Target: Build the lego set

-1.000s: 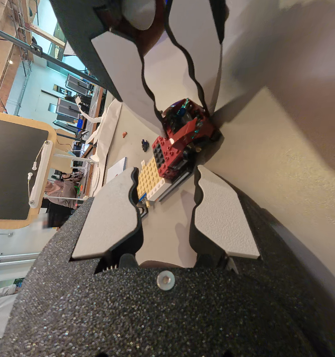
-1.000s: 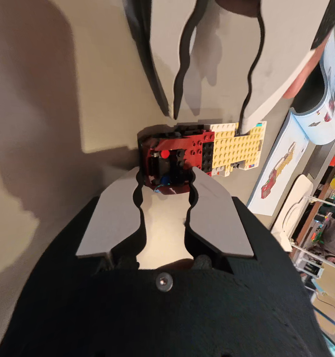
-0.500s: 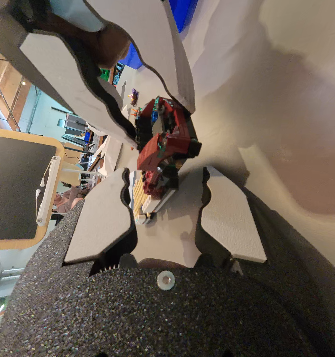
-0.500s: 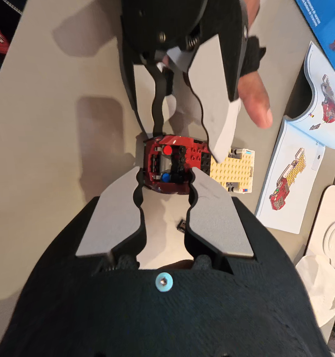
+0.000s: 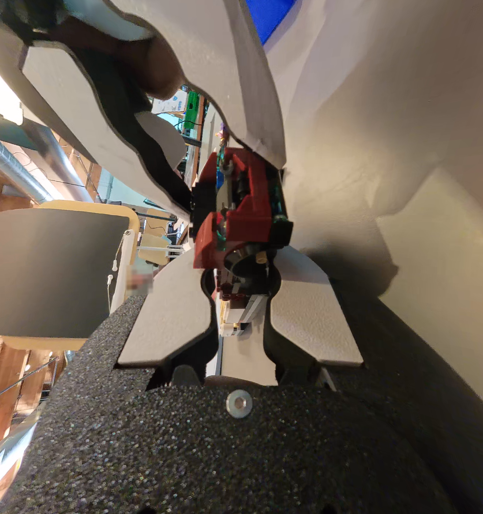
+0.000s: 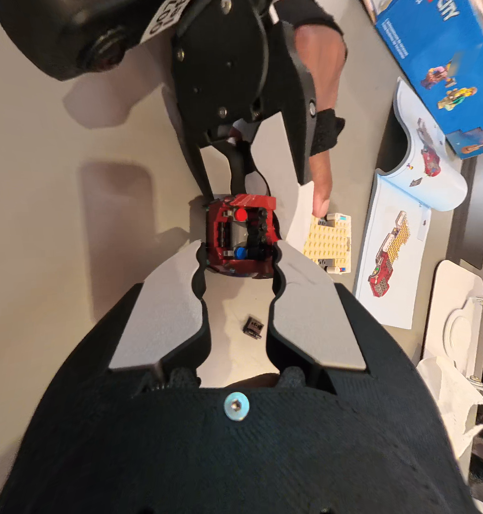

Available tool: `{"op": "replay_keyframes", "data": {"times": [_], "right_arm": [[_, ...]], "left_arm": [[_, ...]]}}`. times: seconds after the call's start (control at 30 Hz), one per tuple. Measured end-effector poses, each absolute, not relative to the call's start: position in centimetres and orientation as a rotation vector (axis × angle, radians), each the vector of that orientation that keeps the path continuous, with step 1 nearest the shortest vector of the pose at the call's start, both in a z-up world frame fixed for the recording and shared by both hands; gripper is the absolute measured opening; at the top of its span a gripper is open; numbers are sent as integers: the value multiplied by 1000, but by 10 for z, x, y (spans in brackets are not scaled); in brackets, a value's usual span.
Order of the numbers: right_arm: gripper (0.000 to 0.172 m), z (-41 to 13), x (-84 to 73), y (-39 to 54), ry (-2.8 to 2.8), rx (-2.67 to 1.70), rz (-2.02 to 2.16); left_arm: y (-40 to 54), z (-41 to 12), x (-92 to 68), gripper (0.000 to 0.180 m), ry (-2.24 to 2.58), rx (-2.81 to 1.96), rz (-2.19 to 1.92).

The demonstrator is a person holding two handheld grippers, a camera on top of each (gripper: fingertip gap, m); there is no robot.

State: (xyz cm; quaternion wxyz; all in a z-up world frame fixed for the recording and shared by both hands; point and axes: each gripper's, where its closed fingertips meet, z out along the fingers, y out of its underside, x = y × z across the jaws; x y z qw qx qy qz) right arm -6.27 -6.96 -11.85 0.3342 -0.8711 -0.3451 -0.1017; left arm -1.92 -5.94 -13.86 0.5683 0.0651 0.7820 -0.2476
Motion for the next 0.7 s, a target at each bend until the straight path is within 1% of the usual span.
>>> {"op": "replay_keyframes", "data": {"times": [0.2, 0.37, 0.5, 0.7], "right_arm": [[49, -96, -53, -71, -754, -2136, -346], [49, -78, -34, -85, -569, -2055, -374], [45, -88, -9, -92, -423, -2098, -366], [37, -126, 33, -86, -223, -2279, -354]], "left_arm": [[-57, -131, -16, 33, 1811, 123, -569], [-46, -124, -16, 33, 1791, 117, -531], [-33, -103, -8, 32, 1732, 105, -512], [-20, -71, 28, 32, 1623, 80, -460]]}}
